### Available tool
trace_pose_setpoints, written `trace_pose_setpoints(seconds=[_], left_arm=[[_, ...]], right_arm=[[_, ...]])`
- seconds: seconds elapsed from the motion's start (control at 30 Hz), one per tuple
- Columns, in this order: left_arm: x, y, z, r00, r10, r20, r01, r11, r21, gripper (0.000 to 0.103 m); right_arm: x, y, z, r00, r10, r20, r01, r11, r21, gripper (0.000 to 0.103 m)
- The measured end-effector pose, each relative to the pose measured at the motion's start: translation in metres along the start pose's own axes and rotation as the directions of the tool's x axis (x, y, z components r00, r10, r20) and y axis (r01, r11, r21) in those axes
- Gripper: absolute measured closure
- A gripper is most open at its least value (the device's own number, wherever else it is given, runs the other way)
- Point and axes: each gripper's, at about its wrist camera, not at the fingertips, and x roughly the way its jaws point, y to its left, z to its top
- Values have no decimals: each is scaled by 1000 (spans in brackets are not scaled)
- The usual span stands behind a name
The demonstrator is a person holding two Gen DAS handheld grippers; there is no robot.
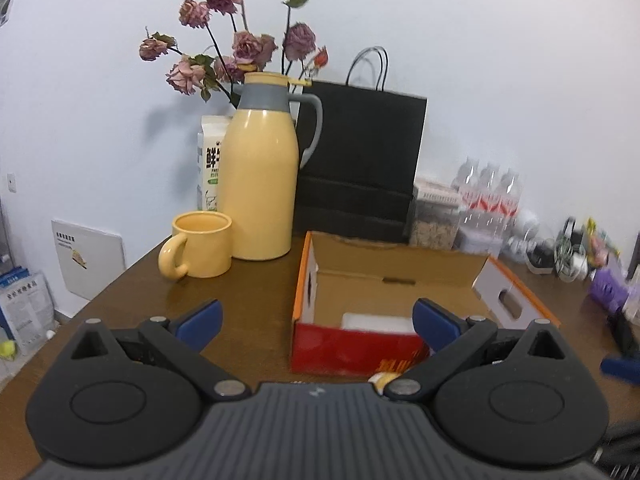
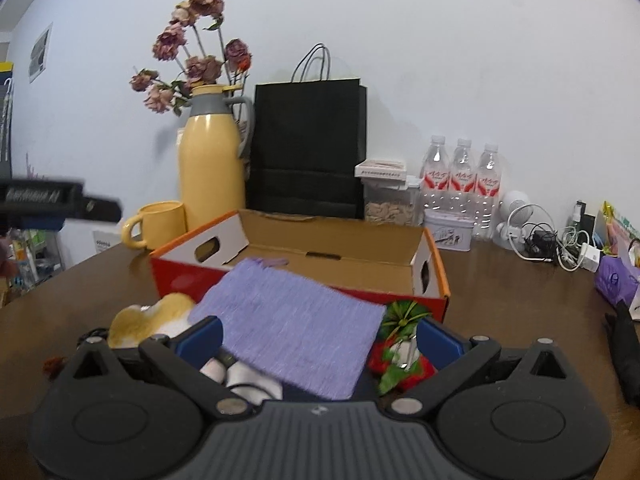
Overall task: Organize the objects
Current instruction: 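Withdraw both grippers from the cardboard box back over the table, then grasp the small orange item with the left gripper while the right gripper grasps the purple cloth bag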
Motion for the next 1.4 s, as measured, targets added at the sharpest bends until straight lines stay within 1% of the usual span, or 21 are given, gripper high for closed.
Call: trace_pose_setpoints(seconds=[0.1, 0.23, 0.37, 0.47, 0.6, 0.77, 0.9, 1.03, 1.13, 1.17, 1.2, 1.23, 1.27, 1.3, 1.33, 1.37, 1.4], left_arm=[[-1, -3, 5, 1000, -22, 13, 22, 999, -31, 0], [-9, -10, 9, 999, -38, 37, 39, 999, -5, 0], [-16, -6, 8, 999, -23, 24, 23, 1000, 11, 0], [-22, 3, 8, 1000, 13, 19, -13, 1000, 18, 0], [-31, 15, 3, 999, 40, 7, -40, 999, 36, 0], [-34, 30, -14, 996, 74, -46, -71, 995, 69, 0], [-32, 42, -32, 991, 90, -100, -82, 993, 84, 0], [-23, 53, -56, 979, 105, -176, -86, 990, 109, 0], [-17, 57, -76, 967, 100, -232, -73, 990, 123, 1], [-15, 57, -81, 964, 100, -246, -70, 989, 126, 4], [-13, 57, -87, 961, 98, -260, -65, 989, 131, 12], [-11, 57, -92, 957, 98, -272, -63, 989, 135, 24], [-9, 56, -96, 953, 98, -287, -60, 989, 138, 32], [-6, 56, -99, 948, 94, -304, -54, 989, 138, 49], [-6, 56, -103, 953, 86, -292, -47, 989, 139, 66], [-7, 54, -104, 957, 82, -280, -42, 988, 149, 81], [-8, 53, -105, 957, 79, -279, -38, 988, 149, 91]], right_arm=[[-3, 5, -1, 1000, 4, -2, -4, 1000, -10, 0], [-10, 10, -2, 1000, 22, 2, -22, 1000, -22, 0], [-12, 14, -6, 999, 33, -7, -33, 999, -25, 0], [-15, 14, -11, 999, 33, -13, -33, 999, -23, 0], [-18, 13, -18, 999, 27, -27, -27, 999, -21, 0], [-14, 8, -23, 999, 10, -51, -10, 1000, -14, 0], [-4, 8, -24, 998, -2, -70, 1, 1000, -17, 0], [9, 6, -23, 996, -10, -87, 9, 1000, -21, 0], [19, 5, -21, 995, -23, -97, 21, 1000, -20, 0], [22, 4, -21, 995, -27, -99, 25, 999, -20, 0], [24, 4, -20, 994, -28, -102, 26, 999, -19, 0], [26, 4, -20, 994, -28, -103, 27, 999, -18, 0], [27, 4, -20, 994, -29, -105, 28, 999, -18, 0], [28, 4, -20, 994, -30, -107, 28, 999, -19, 0], [29, 4, -21, 994, -30, -109, 28, 999, -19, 0], [30, 3, -21, 993, -30, -111, 29, 999, -18, 0], [30, 3, -21, 993, -32, -112, 30, 999, -16, 0]])
